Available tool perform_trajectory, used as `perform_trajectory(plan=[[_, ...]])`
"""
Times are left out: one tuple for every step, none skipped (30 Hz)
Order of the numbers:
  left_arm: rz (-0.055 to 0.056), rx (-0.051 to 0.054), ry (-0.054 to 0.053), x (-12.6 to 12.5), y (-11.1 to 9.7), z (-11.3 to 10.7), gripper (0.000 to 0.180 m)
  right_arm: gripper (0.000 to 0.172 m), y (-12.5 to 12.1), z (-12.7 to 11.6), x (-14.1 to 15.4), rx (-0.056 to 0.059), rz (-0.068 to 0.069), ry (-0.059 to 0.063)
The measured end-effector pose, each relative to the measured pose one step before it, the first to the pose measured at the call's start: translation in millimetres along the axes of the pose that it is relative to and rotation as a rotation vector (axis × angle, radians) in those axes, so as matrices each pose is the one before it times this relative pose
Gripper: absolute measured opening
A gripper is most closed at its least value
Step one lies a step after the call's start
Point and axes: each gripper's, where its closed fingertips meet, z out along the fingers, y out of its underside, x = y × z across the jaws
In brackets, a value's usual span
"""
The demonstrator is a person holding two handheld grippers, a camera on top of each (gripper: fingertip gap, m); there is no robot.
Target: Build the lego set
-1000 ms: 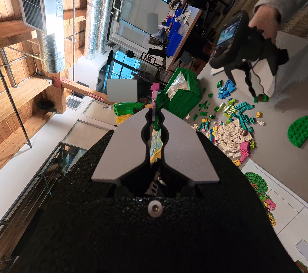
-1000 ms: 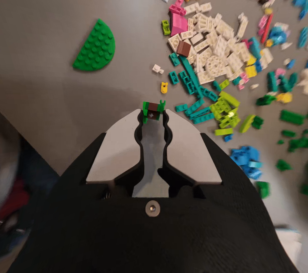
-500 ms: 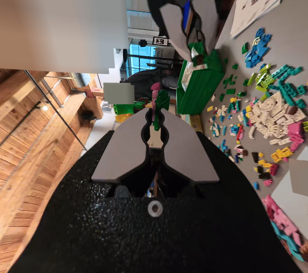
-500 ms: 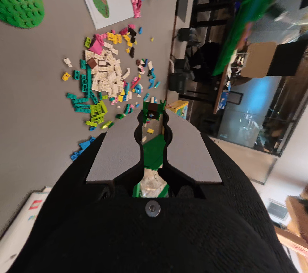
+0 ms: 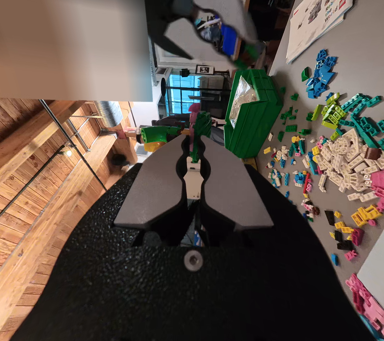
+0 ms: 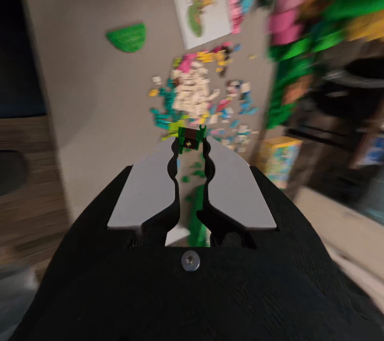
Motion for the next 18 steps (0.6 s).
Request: perform_trajectory(plan=[[-0.0121, -0.0016, 0.0044, 0.56, 2.06, -0.28, 0.006, 0.020, 6.22, 13.67, -17.60, -0.0186, 0.0516, -0.1211], [-0.0098, -0.0007, 0.0027, 0.38, 1.56, -0.03, 0.006, 0.020, 6.53, 16.80, -13.28, -0.0144, 0.0407, -0.1003], [-0.0096, -0.0001, 0.0089, 1.27, 1.17, 0.11, 0.006, 0.020, 9.43, 18.44, -9.94, -0.0277, 0.0425, -0.0883], [-0.0073, -0.0013, 0.0093, 1.41, 0.95, 0.41, 0.006, 0.020, 10.72, 18.88, -4.84, -0.0389, 0.0436, -0.0624], [-0.0017, -0.0021, 0.0034, 0.86, 0.80, 0.42, 0.006, 0.020, 10.23, 18.26, -1.60, -0.0399, 0.0374, -0.0418], [0.0001, -0.0023, 0.0031, 0.91, 0.65, 0.50, 0.006, 0.020, 8.56, 16.87, -1.83, -0.0374, 0.0298, -0.0392], [-0.0011, -0.0022, 0.0067, 1.26, 0.51, 0.42, 0.006, 0.020, 6.17, 14.97, -1.98, -0.0313, 0.0250, -0.0341], [-0.0018, -0.0027, 0.0071, 1.16, 0.57, 0.39, 0.006, 0.020, 5.22, 12.69, -2.50, -0.0336, 0.0240, -0.0312], [-0.0005, -0.0027, 0.0035, 0.68, 0.57, 0.20, 0.006, 0.020, 4.43, 10.10, -1.97, -0.0347, 0.0228, -0.0230], [0.0009, -0.0034, 0.0005, 0.18, 0.76, -0.05, 0.006, 0.020, 3.27, 7.30, -0.13, -0.0300, 0.0222, -0.0068], [-0.0007, -0.0036, 0.0009, 0.04, 0.86, -0.15, 0.006, 0.020, 2.36, 5.19, -0.71, -0.0253, 0.0228, -0.0088], [-0.0024, -0.0026, 0.0017, 0.05, 0.71, -0.28, 0.006, 0.020, 2.09, 3.61, -1.64, -0.0242, 0.0255, -0.0168], [-0.0019, -0.0013, -0.0003, -0.24, 0.55, -0.49, 0.006, 0.020, 2.85, 2.30, -2.45, -0.0290, 0.0268, -0.0235], [-0.0023, -0.0011, -0.0009, -0.31, 0.61, -0.46, 0.006, 0.020, 3.53, 1.71, -3.28, -0.0336, 0.0269, -0.0298], [-0.0023, -0.0011, 0.0000, -0.29, 0.51, -0.46, 0.006, 0.020, 3.49, 1.53, -2.36, -0.0349, 0.0267, -0.0235], [-0.0016, -0.0018, 0.0003, -0.19, 0.61, -0.42, 0.006, 0.020, 2.52, 1.97, -1.60, -0.0314, 0.0176, -0.0195], [-0.0003, -0.0032, -0.0002, -0.25, 0.79, -0.42, 0.006, 0.021, 0.61, 2.32, -0.64, -0.0200, 0.0035, -0.0125], [-0.0003, -0.0041, -0.0006, -0.40, 1.00, -0.48, 0.006, 0.021, -0.27, 2.51, 0.58, -0.0141, -0.0018, -0.0047]])
